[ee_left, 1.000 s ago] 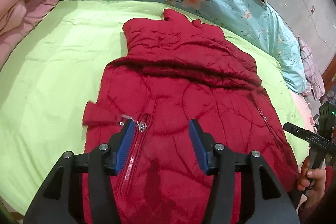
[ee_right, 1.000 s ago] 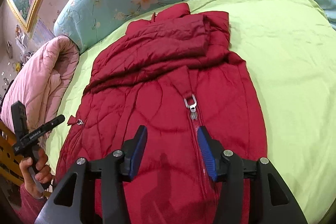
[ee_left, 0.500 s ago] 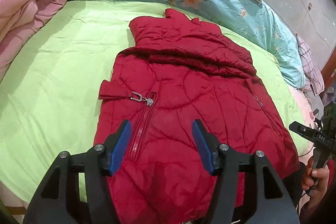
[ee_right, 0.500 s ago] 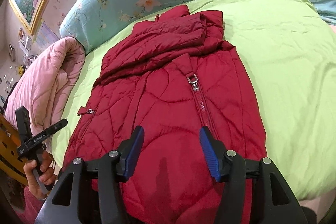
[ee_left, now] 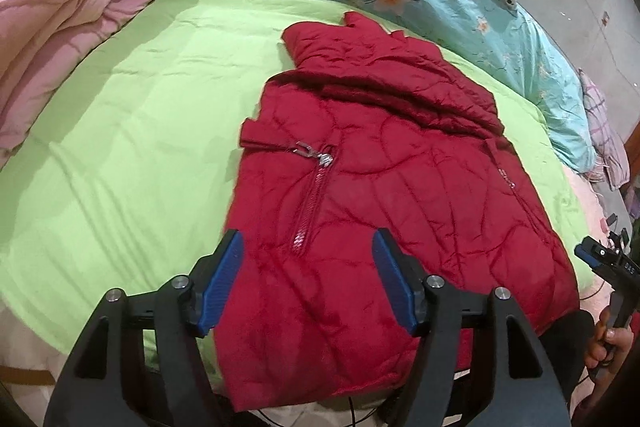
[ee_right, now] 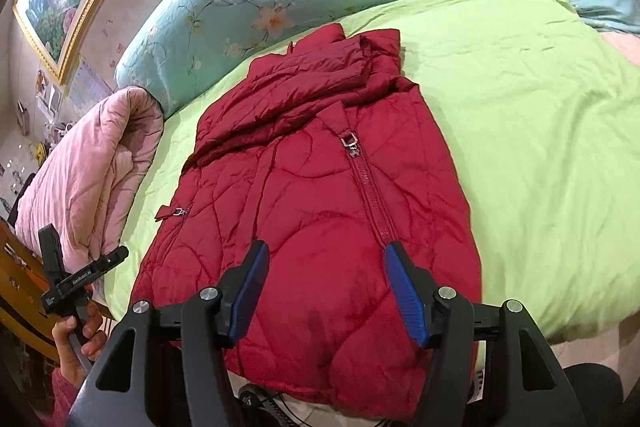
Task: Fold large clothes
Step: 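Push the folded jacket edges inward with both open tools, then close both tools on the jacket hem and lift it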
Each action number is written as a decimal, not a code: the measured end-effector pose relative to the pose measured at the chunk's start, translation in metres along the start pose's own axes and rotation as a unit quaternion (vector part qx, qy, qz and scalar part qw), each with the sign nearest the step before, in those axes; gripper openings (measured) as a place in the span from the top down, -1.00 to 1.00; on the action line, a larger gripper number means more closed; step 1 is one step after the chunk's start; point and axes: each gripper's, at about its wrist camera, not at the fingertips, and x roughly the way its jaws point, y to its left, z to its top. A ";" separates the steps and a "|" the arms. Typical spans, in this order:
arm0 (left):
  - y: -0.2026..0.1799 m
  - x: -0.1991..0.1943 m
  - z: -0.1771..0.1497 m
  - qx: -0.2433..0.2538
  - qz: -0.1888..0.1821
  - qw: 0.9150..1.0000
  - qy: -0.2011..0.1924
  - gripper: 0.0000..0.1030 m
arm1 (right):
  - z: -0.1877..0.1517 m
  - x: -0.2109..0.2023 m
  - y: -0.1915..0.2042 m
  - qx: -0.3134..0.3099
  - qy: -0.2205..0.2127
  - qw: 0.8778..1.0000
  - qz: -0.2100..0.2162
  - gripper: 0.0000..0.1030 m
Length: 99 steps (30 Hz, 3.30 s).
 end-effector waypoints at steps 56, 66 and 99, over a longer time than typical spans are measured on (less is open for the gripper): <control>0.000 0.040 -0.080 -0.028 -0.077 0.991 0.103 -0.13 | -0.078 0.031 -0.036 0.065 0.067 0.995 0.031 0.11; 0.001 0.019 -0.070 -0.031 -0.106 0.991 0.073 0.73 | -0.067 0.017 -0.017 0.023 0.042 0.998 0.038 0.60; -0.051 -0.024 0.104 0.005 -0.104 0.987 -0.119 0.77 | 0.087 -0.006 0.047 -0.059 -0.122 0.988 0.080 0.71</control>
